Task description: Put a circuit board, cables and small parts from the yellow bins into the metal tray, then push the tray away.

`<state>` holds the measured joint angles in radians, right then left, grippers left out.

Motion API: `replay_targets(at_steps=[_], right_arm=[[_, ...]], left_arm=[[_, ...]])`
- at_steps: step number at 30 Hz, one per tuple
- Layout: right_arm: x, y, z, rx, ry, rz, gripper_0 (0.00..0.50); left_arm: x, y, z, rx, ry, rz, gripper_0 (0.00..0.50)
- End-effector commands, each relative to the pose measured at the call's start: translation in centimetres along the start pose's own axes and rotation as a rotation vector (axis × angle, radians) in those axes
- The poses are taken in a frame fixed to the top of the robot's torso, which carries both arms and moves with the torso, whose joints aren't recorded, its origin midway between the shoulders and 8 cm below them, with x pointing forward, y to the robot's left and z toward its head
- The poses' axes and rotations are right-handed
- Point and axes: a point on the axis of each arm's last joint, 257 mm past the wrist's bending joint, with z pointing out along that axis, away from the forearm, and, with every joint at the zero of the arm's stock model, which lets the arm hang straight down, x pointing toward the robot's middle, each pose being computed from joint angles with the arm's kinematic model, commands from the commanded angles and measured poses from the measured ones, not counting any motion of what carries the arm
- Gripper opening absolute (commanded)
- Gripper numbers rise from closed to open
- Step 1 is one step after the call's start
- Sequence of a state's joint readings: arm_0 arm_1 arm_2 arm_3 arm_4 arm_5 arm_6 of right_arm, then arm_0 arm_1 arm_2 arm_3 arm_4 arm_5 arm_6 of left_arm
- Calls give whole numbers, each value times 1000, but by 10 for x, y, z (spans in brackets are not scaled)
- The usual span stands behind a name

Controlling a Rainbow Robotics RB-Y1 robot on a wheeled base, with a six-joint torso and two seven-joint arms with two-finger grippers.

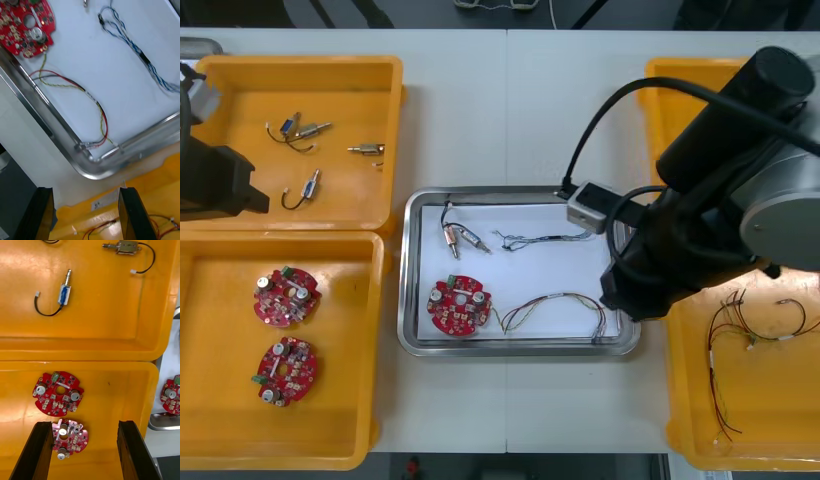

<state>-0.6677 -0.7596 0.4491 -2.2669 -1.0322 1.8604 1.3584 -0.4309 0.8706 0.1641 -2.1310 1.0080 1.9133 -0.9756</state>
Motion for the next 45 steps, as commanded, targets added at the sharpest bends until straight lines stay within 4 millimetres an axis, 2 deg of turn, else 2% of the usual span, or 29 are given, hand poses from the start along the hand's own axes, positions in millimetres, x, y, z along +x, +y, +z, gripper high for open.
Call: replay_targets(at_steps=[1,6,10,19,32,39,45], right_arm=[[-40,35,8,-1,-97,-162,500],[-58,54,24,14,-149,-246,500],[-63,65,38,43,-159,-337,500],[-51,84,64,66,-118,-565,500],[-40,108,106,78,-50,-658,500],[-39,113,123,81,-24,-651,500],[-38,109,136,135,-3,-671,500]], left_arm=[[9,32,-14,-66,-12,46,500],[19,50,-14,-94,7,33,500],[27,61,-14,-104,18,24,500],[35,74,-14,-116,28,25,500],[51,76,-8,-117,62,77,500],[55,76,-7,-113,73,94,500],[56,75,-7,-112,77,103,500]])
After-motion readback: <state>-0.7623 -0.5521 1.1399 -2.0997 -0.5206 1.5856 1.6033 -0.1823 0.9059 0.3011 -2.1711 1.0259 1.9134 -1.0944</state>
